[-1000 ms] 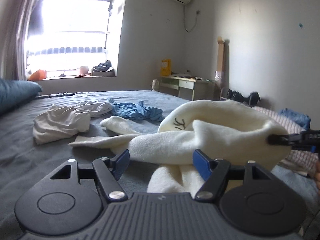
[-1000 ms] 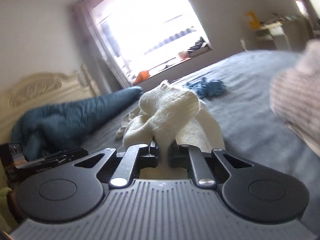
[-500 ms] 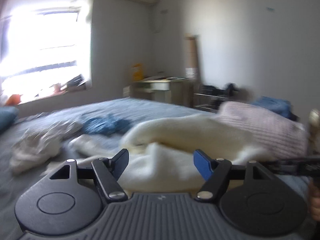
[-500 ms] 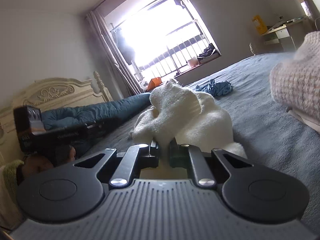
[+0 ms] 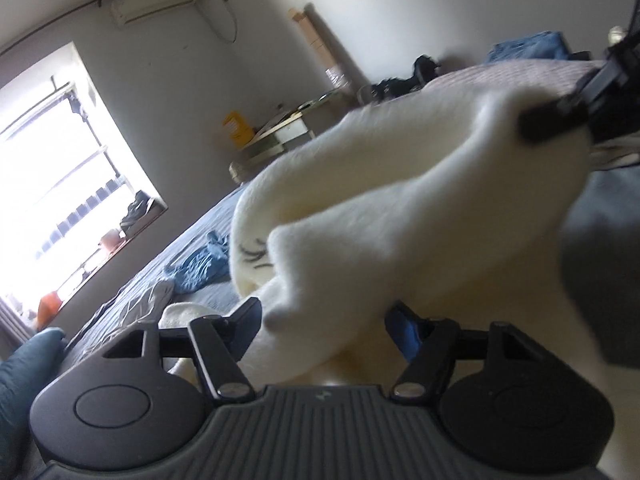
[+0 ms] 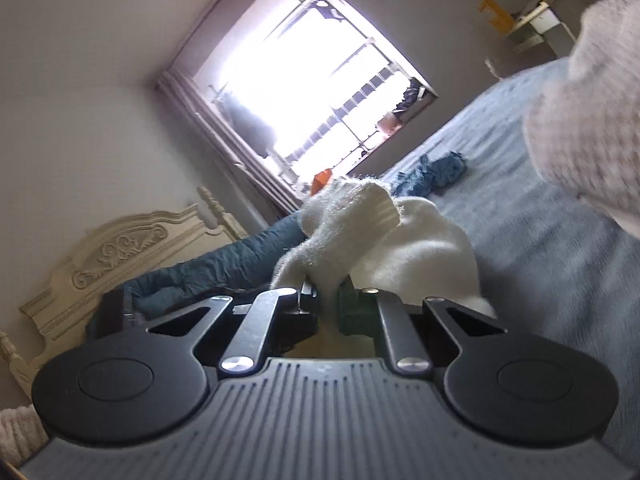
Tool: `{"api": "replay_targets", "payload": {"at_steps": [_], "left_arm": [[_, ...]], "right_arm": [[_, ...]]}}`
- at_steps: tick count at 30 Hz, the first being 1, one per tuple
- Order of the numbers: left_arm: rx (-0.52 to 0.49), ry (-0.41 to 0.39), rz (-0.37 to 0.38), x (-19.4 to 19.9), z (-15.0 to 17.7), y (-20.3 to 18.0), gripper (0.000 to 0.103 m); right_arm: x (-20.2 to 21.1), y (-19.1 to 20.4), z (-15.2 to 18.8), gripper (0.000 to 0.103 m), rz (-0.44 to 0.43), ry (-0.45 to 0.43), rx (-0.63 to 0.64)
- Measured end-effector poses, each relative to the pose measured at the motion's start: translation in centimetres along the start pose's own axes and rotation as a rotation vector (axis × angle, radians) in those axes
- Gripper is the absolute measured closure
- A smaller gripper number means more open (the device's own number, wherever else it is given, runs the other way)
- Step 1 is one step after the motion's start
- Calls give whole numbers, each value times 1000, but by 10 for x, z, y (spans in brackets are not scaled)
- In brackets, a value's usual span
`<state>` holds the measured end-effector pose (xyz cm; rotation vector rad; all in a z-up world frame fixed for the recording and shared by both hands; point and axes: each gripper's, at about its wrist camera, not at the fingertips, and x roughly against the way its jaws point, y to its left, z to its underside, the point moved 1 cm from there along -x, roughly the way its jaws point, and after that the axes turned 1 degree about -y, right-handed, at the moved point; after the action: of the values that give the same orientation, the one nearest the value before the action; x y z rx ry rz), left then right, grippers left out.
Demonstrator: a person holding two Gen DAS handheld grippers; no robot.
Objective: Fold clothes
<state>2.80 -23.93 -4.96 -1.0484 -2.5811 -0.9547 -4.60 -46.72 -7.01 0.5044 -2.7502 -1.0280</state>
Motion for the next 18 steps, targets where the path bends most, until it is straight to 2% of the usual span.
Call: {"api": "replay_targets", "payload": {"at_steps": [1,2,3,4,8,13,18], "left_arm": [[18,-1,1,-5,-1,3,51],[51,-7,2,-7,-2,6,64],[84,-14,2,-9,-4,8,83],[117,-20,1,-10,-5,11,91],[227,-43,-6,11,-9,15,95],[159,-86,42,79,-11,3,96],[130,-84,140,144,-15,-25,96]], "right_arm": [[-3,0,-3,96,-5,-2,5],[-5,0,-6,96,-10,-4,10],[-8,1,-9,96,-13,-6,15],[-9,1,-9,95,-6,-5,21],[-9,0,-7,95,17,-7,15],[2,4,-5,95,27,-6,-1],[18,16,0,93,23,9,12]]}}
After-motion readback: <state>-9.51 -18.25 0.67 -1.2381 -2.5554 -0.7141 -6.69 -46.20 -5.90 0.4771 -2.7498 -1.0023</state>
